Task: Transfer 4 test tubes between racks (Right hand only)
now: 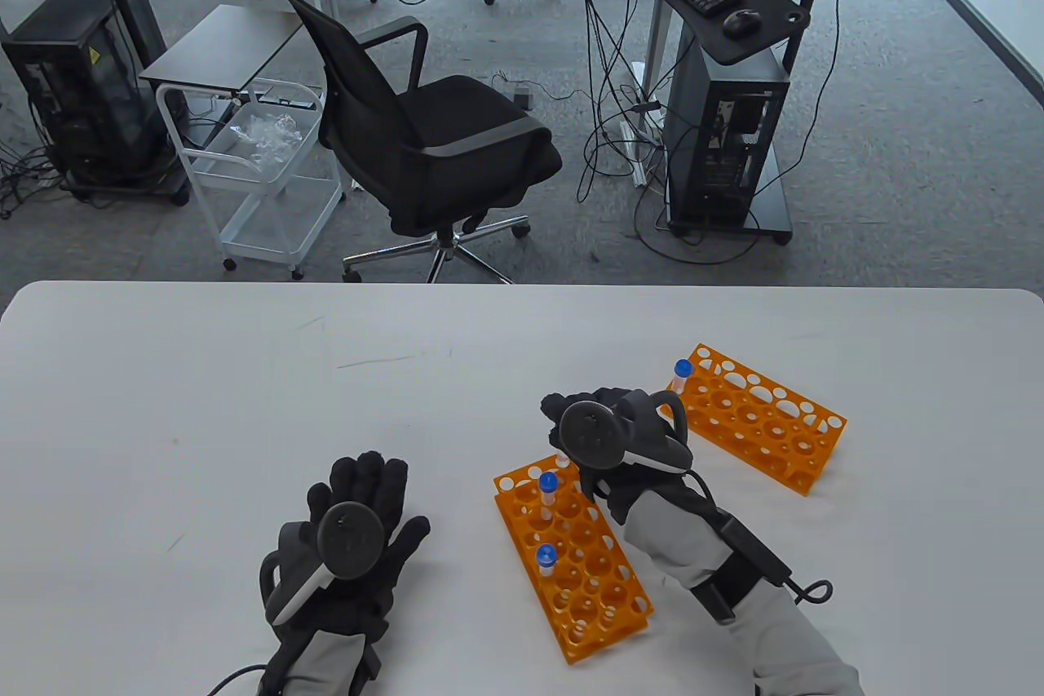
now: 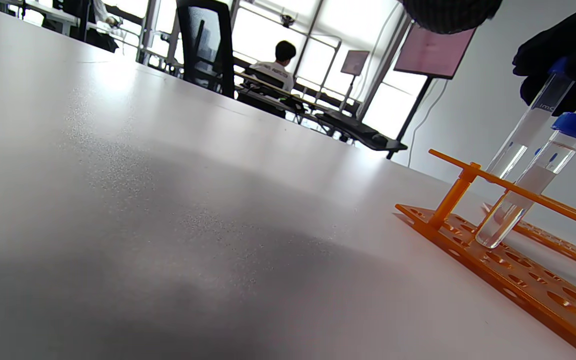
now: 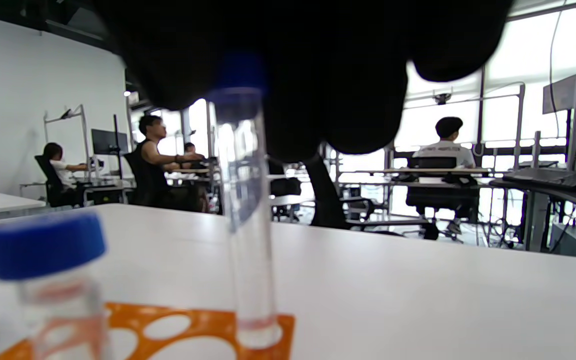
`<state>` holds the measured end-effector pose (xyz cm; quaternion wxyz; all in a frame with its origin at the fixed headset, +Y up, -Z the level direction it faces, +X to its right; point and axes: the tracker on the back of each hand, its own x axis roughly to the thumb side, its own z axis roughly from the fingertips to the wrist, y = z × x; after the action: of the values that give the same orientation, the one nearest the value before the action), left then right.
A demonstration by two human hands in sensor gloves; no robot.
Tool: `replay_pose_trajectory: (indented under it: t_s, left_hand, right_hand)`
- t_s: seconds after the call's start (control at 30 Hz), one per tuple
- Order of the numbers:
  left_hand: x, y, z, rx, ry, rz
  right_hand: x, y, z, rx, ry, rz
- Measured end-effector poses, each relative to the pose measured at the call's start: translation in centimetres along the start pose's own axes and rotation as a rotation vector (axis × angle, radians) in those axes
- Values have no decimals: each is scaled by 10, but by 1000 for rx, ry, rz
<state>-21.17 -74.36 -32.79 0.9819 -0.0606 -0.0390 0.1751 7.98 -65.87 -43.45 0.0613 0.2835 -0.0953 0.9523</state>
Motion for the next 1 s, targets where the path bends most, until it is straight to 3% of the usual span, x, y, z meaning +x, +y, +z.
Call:
replay_pose_trajectory:
  t_s: [1.0]
  left_hand:
    - [0, 1, 0, -4, 4, 2]
  right_hand:
    - [-3, 24, -5, 89, 2, 12]
